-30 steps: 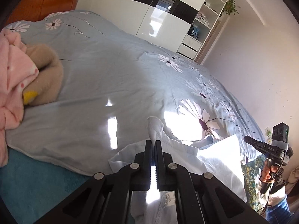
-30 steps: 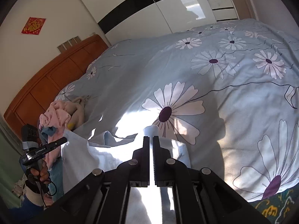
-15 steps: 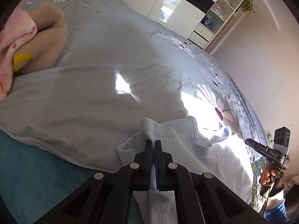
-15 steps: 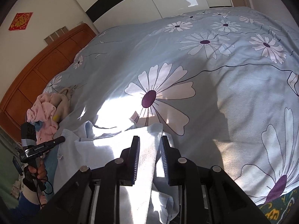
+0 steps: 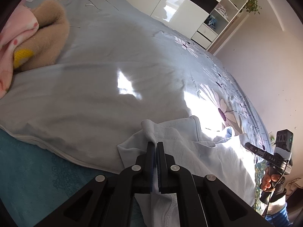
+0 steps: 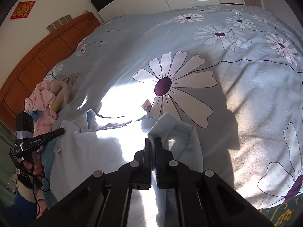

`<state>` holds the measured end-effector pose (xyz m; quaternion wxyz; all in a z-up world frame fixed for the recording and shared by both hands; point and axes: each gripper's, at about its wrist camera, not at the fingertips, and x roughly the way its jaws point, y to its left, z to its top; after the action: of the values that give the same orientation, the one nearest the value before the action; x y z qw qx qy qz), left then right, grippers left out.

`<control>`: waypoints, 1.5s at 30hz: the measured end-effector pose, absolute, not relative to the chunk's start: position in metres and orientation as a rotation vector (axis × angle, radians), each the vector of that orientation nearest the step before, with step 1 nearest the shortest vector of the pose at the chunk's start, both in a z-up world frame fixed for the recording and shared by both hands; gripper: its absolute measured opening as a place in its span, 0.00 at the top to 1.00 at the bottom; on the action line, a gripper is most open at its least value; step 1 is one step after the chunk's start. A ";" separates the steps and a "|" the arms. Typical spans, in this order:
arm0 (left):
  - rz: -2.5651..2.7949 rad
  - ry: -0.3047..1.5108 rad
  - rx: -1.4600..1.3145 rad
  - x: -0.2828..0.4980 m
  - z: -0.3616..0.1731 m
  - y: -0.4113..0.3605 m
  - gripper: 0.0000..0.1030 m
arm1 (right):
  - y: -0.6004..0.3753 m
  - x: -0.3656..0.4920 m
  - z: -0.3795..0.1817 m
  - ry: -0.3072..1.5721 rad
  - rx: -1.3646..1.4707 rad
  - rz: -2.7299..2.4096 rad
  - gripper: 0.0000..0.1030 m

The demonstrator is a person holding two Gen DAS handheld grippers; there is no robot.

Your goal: Fold clothes

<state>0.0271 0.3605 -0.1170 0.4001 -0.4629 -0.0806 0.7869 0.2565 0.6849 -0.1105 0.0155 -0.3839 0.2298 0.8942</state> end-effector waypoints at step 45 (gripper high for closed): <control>1.864 -0.078 -1.271 0.172 -0.141 0.469 0.29 | 0.691 0.356 -0.163 1.261 -1.099 2.679 0.46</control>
<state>0.1717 0.4686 -0.1410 0.4277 -0.5089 -0.0311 0.7464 0.3564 0.6905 -0.1625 -0.0082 -0.3479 0.3993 0.8482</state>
